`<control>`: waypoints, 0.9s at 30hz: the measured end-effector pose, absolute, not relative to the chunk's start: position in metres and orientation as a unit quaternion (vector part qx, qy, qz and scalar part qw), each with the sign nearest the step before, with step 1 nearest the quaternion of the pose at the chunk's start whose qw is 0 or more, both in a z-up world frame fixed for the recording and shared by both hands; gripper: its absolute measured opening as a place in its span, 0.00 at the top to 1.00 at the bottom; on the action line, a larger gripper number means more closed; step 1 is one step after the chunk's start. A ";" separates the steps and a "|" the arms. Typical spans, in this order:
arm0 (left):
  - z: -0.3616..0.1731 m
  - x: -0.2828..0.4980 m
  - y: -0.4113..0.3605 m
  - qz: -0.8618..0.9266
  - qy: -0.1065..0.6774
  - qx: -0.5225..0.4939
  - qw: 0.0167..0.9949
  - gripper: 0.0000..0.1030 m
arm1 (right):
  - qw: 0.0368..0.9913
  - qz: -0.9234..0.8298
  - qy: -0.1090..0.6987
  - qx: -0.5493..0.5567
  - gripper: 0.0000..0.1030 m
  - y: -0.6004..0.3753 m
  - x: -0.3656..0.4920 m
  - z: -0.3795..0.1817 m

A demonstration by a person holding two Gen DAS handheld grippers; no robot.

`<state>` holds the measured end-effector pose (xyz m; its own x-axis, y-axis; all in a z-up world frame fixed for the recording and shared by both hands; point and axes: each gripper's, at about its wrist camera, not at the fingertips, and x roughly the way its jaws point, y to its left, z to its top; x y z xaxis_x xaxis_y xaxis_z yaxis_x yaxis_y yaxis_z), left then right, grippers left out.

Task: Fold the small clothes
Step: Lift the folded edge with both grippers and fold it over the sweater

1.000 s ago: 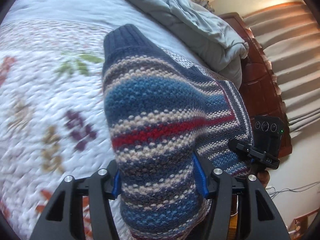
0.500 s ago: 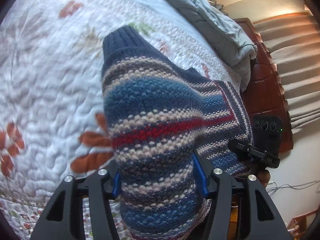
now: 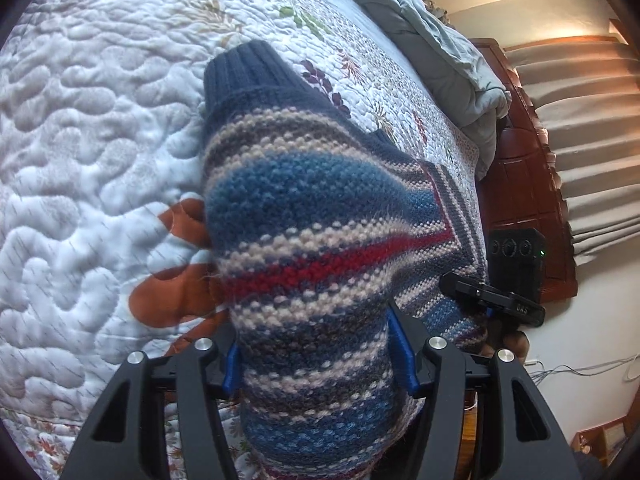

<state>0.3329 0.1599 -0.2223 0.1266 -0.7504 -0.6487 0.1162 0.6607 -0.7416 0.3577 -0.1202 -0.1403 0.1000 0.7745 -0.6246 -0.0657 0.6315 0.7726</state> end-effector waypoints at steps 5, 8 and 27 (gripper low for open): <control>-0.225 0.329 0.159 -0.307 0.578 -0.269 0.707 0.29 | 0.663 0.297 0.612 0.313 0.32 -0.131 0.356 -0.163; -0.215 0.323 0.166 -0.291 0.572 -0.275 0.716 0.22 | 0.669 0.292 0.613 0.302 0.22 -0.132 0.357 -0.152; -0.192 0.218 0.132 -0.358 0.488 -0.229 0.763 0.19 | 0.749 0.204 0.584 0.239 0.83 -0.140 0.400 -0.146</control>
<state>0.2178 0.1320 -0.1919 0.2682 -0.7688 -0.5805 0.3218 0.6395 -0.6982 0.4003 -0.1404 -0.1460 0.2355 0.5844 -0.7765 -0.0265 0.8026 0.5960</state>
